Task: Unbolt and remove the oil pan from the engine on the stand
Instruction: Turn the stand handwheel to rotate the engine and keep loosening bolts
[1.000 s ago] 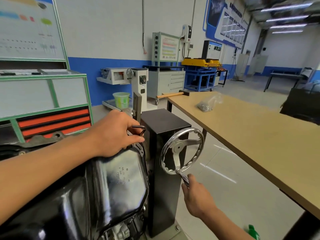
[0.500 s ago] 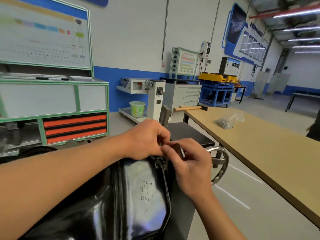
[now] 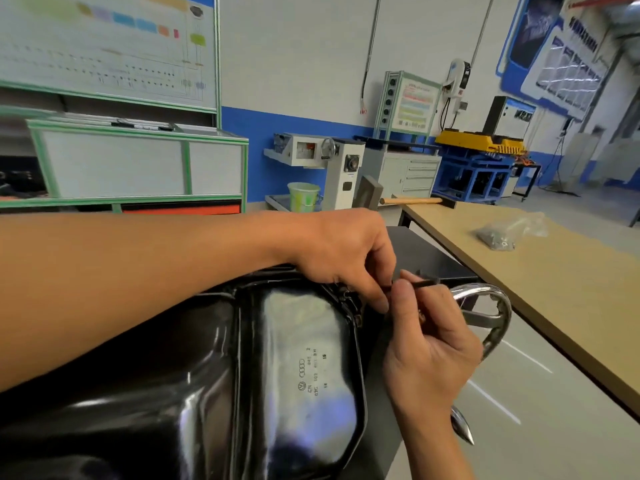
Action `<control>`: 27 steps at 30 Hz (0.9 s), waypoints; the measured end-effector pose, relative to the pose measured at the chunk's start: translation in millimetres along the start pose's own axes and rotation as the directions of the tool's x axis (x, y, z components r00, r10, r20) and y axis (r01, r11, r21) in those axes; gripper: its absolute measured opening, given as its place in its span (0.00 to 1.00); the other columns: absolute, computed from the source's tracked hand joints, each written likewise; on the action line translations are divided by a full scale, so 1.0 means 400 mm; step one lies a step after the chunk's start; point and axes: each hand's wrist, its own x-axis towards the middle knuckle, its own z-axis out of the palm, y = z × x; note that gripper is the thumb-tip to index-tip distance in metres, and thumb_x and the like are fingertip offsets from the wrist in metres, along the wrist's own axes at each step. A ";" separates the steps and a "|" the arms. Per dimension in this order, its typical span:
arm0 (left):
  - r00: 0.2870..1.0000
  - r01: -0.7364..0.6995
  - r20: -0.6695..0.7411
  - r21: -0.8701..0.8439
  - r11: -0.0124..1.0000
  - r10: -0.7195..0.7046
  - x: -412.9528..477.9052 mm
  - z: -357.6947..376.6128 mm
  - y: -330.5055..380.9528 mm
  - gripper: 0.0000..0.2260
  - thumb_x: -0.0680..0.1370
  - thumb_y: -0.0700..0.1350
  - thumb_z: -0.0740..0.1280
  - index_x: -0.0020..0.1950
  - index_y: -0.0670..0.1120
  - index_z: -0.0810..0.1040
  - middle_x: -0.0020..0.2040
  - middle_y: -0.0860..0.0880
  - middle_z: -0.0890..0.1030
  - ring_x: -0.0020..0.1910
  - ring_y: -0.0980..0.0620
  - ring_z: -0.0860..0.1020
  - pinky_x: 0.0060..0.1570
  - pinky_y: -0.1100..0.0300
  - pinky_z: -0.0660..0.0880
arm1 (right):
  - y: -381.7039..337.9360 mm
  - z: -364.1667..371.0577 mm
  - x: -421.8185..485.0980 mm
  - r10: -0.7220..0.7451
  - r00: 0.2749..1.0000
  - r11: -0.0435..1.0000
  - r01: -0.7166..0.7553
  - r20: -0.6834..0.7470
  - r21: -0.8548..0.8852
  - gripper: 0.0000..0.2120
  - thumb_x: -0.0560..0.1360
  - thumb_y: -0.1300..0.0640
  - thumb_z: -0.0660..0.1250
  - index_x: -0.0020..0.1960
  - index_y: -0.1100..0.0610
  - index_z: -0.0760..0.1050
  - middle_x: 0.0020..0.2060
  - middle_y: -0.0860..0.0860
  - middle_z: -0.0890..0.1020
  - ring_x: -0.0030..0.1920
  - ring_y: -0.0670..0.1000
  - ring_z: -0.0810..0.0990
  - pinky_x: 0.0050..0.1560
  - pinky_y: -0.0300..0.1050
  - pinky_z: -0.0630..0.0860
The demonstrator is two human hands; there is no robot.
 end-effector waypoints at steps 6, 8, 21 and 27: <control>0.998 -0.044 -0.050 -0.064 0.997 0.041 -0.005 0.014 -0.012 0.08 0.69 0.46 0.79 0.35 0.56 0.83 0.31 0.56 0.78 0.32 0.59 0.75 0.35 0.70 0.70 | 0.000 0.017 -0.015 0.038 0.993 0.999 -0.035 -0.113 0.026 0.04 0.75 0.55 0.72 0.45 0.46 0.84 0.38 0.45 0.85 0.39 0.44 0.82 0.43 0.36 0.76; 0.998 -0.056 0.014 -0.074 0.996 0.058 -0.015 0.002 -0.011 0.04 0.73 0.45 0.77 0.46 0.50 0.87 0.32 0.60 0.79 0.33 0.63 0.75 0.37 0.74 0.69 | -0.001 0.021 -0.020 -0.023 0.996 0.999 0.019 -0.081 -0.044 0.09 0.77 0.54 0.69 0.46 0.39 0.83 0.42 0.39 0.84 0.43 0.41 0.82 0.47 0.33 0.75; 0.997 -0.076 -0.031 0.008 0.997 0.076 -0.013 0.008 0.018 0.08 0.70 0.42 0.78 0.37 0.50 0.81 0.30 0.57 0.79 0.31 0.61 0.75 0.37 0.66 0.73 | 0.000 0.019 -0.024 0.069 0.983 0.995 -0.056 -0.173 0.080 0.03 0.73 0.54 0.73 0.44 0.47 0.83 0.39 0.42 0.85 0.41 0.41 0.83 0.46 0.34 0.77; 0.993 -0.073 0.086 -0.051 0.996 0.077 -0.030 -0.016 0.008 0.07 0.76 0.39 0.73 0.53 0.44 0.86 0.30 0.66 0.80 0.29 0.70 0.74 0.35 0.79 0.67 | 0.005 0.016 -0.033 -0.024 0.999 0.997 0.021 -0.040 -0.073 0.11 0.80 0.49 0.64 0.59 0.37 0.80 0.48 0.34 0.81 0.49 0.39 0.81 0.52 0.32 0.74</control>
